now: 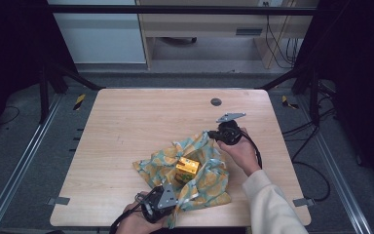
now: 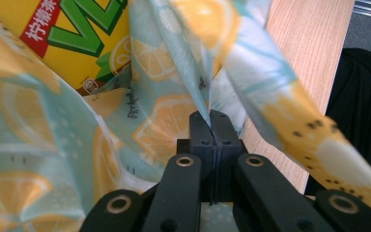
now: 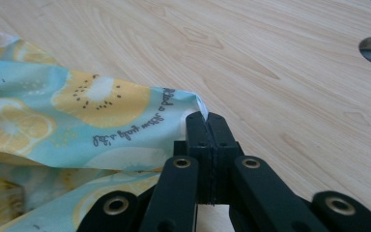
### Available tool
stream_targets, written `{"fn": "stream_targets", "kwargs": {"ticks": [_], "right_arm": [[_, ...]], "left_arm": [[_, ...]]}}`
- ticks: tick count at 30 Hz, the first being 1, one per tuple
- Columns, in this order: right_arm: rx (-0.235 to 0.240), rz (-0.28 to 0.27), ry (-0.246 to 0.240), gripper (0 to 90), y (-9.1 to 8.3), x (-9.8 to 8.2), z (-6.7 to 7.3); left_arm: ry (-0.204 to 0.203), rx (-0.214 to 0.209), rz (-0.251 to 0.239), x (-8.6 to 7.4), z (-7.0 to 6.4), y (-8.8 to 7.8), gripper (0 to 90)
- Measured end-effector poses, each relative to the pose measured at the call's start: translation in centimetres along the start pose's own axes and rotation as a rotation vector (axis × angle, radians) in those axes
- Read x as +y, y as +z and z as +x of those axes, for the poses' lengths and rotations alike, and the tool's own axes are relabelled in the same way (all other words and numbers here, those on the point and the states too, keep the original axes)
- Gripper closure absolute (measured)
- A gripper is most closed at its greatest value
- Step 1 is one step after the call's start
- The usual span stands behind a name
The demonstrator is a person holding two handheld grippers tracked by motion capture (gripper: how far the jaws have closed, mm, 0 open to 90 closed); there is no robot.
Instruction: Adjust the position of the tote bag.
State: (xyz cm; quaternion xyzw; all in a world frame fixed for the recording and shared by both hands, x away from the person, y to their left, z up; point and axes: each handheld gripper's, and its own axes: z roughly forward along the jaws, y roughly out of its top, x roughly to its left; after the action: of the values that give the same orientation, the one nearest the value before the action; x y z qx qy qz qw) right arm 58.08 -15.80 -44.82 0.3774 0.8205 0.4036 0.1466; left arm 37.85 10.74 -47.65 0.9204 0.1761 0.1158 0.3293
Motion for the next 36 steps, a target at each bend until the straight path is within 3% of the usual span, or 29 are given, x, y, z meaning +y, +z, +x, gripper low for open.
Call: {"fn": "stream_targets", "kwargs": {"ticks": [5, 11, 15, 19, 28, 36], "right_arm": [[-0.023, -0.001, 0.014, 90.0, 0.5, 0.0, -1.0], [-0.05, -0.012, 0.04, 90.0, 0.9, 0.3, -1.4], [-0.057, -0.015, 0.031, 90.0, 1.1, 0.4, -1.5], [-0.049, -0.036, 0.067, 90.0, 1.2, 0.6, -1.6], [-0.057, -0.051, 0.019, 90.0, 1.6, 3.0, -0.6], [-0.034, -0.072, -0.025, 90.0, 1.8, 4.7, 0.9]], "left_arm": [[0.023, 0.012, 0.01, 0.0, 0.0, 0.1, 90.0], [0.019, 0.008, 0.024, -0.1, -0.1, 0.2, 90.0], [0.024, 0.008, 0.034, -0.1, -0.1, 0.5, 90.0], [0.02, -0.01, 0.035, 0.0, -0.4, 0.8, 90.0], [0.021, -0.027, 0.029, 0.3, -1.0, 1.4, 90.0], [0.016, -0.039, 0.01, 0.9, -1.5, 2.1, 90.0]]}}
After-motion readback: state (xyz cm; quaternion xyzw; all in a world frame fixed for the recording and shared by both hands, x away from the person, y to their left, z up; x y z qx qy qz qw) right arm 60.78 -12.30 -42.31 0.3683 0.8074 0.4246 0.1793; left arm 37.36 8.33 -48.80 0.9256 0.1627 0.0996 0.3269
